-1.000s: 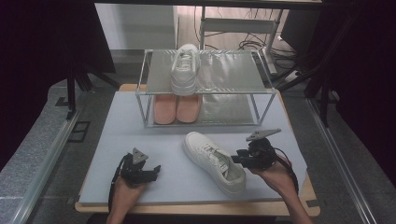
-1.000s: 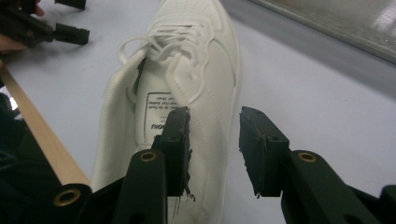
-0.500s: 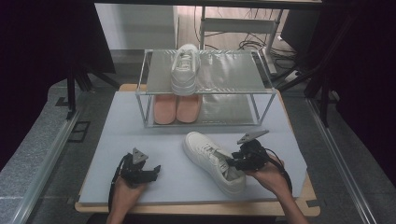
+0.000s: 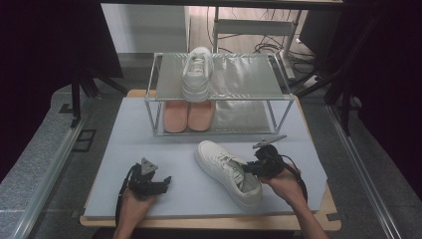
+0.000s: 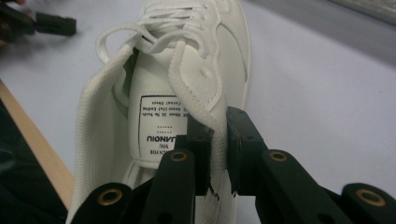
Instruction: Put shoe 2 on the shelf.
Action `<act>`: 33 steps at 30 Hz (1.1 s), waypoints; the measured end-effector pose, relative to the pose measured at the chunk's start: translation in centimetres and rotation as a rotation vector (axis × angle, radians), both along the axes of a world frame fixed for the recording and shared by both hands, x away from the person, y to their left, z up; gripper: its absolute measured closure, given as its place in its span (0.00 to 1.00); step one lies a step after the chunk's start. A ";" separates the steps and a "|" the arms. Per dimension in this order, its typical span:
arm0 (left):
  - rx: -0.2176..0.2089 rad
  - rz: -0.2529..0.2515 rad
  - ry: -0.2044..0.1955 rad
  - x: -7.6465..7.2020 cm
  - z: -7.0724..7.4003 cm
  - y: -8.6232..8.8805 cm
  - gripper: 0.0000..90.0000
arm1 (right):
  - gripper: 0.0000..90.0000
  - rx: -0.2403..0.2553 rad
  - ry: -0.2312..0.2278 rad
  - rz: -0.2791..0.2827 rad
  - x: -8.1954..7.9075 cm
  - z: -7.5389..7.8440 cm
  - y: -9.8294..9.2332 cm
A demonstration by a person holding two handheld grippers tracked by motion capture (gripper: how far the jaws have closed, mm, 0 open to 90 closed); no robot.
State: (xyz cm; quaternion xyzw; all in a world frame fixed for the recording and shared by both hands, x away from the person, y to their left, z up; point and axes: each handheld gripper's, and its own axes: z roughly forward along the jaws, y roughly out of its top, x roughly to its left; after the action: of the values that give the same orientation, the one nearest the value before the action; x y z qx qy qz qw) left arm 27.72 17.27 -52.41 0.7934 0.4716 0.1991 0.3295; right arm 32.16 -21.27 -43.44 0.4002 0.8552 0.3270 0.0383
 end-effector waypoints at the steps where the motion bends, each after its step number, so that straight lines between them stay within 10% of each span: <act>1: -0.001 0.000 0.001 0.0 0.0 0.0 0.21 | 0.91 0.020 0.012 -0.008 0.1 0.0 -0.2; 14: -0.002 0.001 0.000 0.0 0.0 0.0 0.21 | 0.92 0.190 0.108 -0.081 0.4 0.9 -2.5; 33: -0.004 0.001 0.000 0.0 0.0 0.0 0.21 | 0.92 0.362 0.110 -0.108 0.3 5.9 -3.9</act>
State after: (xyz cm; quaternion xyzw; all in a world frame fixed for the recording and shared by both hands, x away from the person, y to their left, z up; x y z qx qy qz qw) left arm 27.76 17.26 -52.43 0.7924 0.4724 0.1985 0.3310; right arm 32.44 -25.19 -37.50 0.4630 0.7607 0.4505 -0.0636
